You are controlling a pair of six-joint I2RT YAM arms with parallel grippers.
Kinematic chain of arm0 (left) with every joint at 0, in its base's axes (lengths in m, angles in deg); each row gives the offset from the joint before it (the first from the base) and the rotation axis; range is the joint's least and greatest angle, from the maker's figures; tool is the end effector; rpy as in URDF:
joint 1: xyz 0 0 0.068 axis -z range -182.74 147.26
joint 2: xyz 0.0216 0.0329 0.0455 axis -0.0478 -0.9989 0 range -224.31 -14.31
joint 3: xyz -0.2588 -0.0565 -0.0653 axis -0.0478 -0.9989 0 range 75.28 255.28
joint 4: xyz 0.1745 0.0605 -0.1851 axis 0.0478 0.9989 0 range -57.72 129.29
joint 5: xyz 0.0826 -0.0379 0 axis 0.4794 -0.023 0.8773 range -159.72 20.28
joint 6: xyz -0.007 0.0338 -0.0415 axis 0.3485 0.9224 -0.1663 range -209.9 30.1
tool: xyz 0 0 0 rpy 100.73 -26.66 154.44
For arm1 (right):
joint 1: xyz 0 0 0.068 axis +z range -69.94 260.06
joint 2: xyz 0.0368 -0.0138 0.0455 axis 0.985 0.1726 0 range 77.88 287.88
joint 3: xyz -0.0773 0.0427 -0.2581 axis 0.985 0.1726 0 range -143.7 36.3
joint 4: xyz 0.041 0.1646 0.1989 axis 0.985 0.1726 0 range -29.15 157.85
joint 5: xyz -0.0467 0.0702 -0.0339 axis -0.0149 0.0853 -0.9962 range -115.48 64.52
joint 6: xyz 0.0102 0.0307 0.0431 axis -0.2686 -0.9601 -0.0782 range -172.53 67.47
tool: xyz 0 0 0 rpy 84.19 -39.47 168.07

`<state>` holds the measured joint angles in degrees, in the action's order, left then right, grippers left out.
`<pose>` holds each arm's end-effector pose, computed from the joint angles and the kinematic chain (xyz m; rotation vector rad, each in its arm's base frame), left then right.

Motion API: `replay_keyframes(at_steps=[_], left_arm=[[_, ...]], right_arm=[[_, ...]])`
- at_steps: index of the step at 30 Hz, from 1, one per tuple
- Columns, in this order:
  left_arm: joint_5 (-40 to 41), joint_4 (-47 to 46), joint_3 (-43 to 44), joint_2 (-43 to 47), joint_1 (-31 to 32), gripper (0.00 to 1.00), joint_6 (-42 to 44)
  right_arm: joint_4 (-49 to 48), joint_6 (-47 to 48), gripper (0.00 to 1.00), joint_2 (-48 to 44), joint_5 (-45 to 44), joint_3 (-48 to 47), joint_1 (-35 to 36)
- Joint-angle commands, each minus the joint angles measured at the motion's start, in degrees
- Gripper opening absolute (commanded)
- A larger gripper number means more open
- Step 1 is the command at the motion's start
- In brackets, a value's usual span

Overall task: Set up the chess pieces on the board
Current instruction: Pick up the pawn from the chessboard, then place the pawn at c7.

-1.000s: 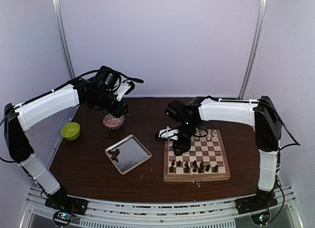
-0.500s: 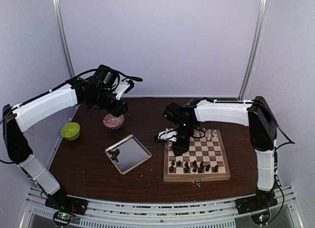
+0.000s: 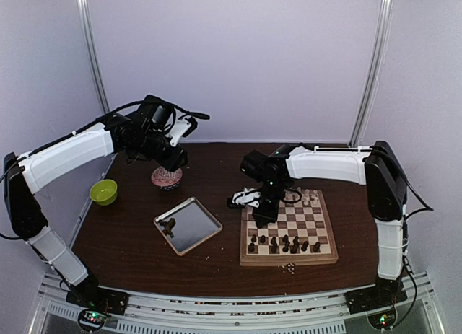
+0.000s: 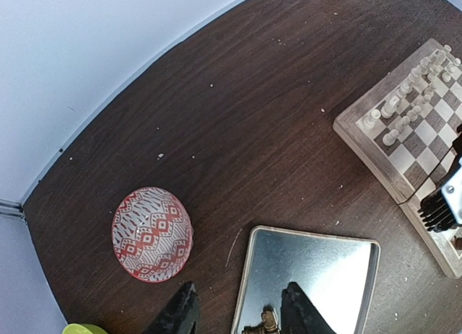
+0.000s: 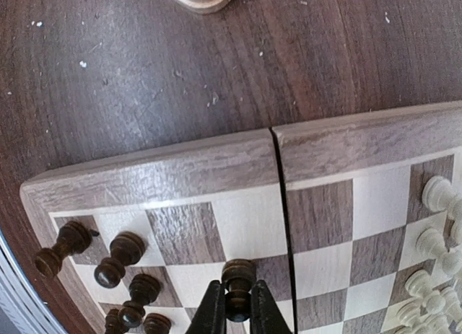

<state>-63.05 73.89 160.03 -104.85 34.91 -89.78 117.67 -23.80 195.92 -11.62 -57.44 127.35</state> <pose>0.2766 -0.2083 0.3320 0.7243 2.2852 -0.1684 0.2709 0.3061 0.1931 -1.8710 2.3481 0.3979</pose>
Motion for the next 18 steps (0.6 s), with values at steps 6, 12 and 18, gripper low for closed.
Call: replay_keyframes(at_steps=[6,12,18], left_arm=[[-0.54,-1.57,1.29,-1.14,0.93,0.42,0.14],[-0.52,-1.53,1.46,-1.71,1.02,0.42,0.31],[-0.74,-1.41,1.53,-2.34,1.03,0.42,0.32]], right_arm=[[-0.99,0.12,0.05,-15.36,-3.12,13.03,-7.65],[-2.75,0.93,0.06,-24.56,-2.35,23.91,-12.74],[-3.51,3.37,0.07,-28.98,2.1,30.68,-12.66]])
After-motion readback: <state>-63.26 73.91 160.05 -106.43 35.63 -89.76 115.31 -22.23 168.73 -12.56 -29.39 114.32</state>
